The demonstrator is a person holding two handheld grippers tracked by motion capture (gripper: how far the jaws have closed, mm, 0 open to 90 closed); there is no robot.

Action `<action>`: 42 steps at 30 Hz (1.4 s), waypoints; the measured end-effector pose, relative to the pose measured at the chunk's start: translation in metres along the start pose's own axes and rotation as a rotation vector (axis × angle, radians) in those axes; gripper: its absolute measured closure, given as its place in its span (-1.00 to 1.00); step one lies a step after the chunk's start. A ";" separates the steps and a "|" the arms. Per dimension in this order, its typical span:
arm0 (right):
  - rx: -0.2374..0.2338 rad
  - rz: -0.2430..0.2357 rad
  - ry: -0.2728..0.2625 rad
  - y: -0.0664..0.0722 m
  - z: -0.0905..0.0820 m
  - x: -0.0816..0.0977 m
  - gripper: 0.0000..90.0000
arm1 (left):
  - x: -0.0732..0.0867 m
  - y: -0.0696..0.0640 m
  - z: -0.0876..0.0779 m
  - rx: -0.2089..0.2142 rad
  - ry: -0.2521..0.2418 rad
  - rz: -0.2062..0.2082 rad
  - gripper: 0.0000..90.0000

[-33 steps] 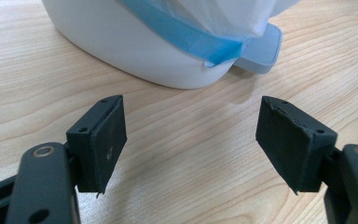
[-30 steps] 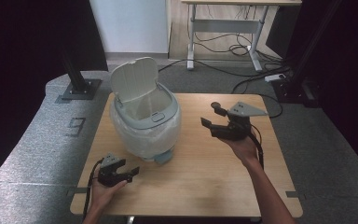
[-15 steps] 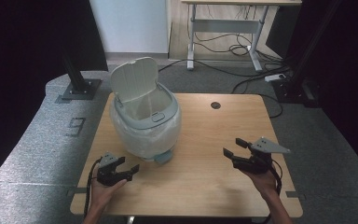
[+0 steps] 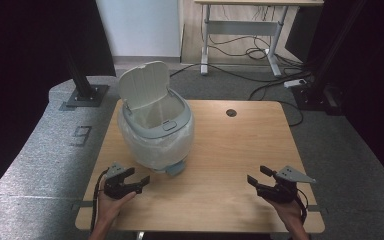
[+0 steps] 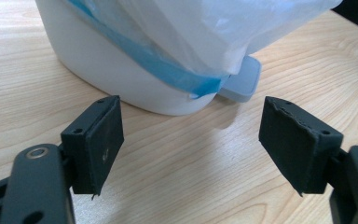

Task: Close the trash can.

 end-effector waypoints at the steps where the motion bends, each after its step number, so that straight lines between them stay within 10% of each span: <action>1: 0.003 -0.004 0.000 0.000 0.000 0.000 -0.30 | -0.001 0.000 -0.001 0.003 -0.006 -0.002 -0.52; 42: 0.036 0.041 0.047 -0.016 -0.006 0.028 -0.30 | -0.108 -0.016 -0.063 0.041 -0.187 0.053 -0.59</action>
Point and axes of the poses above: each handheld gripper's, and its own axes: z roughly forward along the jaws, x roughly out of its underside, y roughly to its left, the point moved 9 cm from there along z, roughly forward along the jaws, and after that the axes turned 1 degree about z, right-handed, at the moved point
